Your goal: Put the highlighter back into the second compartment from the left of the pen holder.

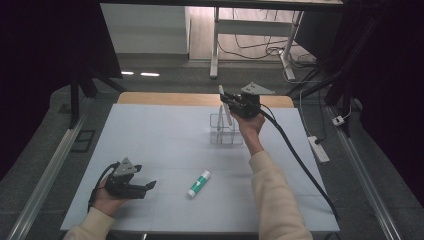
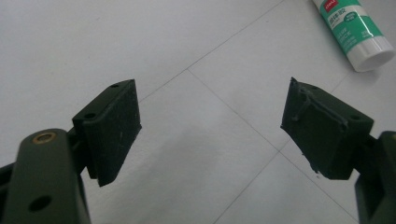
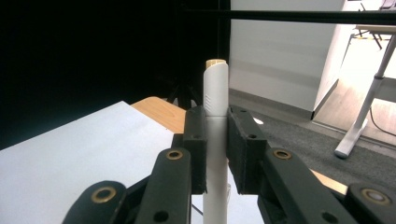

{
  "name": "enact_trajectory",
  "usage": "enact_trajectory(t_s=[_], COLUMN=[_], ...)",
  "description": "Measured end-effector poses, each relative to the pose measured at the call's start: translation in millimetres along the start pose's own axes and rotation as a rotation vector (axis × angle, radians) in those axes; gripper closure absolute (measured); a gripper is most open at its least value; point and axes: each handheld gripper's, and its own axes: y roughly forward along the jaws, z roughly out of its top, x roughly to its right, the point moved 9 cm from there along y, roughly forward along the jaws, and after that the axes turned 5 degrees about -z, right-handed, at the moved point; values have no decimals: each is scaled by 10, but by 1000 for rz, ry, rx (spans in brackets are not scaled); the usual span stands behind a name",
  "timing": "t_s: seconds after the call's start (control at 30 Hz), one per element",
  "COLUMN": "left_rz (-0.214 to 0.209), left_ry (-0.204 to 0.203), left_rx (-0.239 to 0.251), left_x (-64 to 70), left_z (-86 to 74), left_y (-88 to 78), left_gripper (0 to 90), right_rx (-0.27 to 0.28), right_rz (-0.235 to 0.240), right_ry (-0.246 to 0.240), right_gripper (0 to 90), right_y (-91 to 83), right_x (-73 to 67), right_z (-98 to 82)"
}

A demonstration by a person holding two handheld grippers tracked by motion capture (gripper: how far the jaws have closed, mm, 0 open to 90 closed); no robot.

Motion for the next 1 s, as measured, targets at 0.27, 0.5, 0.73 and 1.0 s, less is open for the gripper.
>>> enact_trajectory(t_s=[0.27,0.5,0.73,1.0], left_rz=[0,2,4,3], left_ry=[-1,-2,-2,-3], left_rx=[-2,-1,-1,-1], left_x=[-1,-2,-4,-1], left_z=[0,2,3,5], left_y=[5,2,2,1], left_gripper=[196,197,196,196], right_rx=[-59,-98,-118,-125], right_rz=[-37,-12,9,35], right_ry=[-18,-41,-41,-27], right_gripper=[556,522,513,498], right_y=[-27,-124,-298,-641], right_x=[26,-2,-51,-83], right_z=[-79,-124,-270,-405])
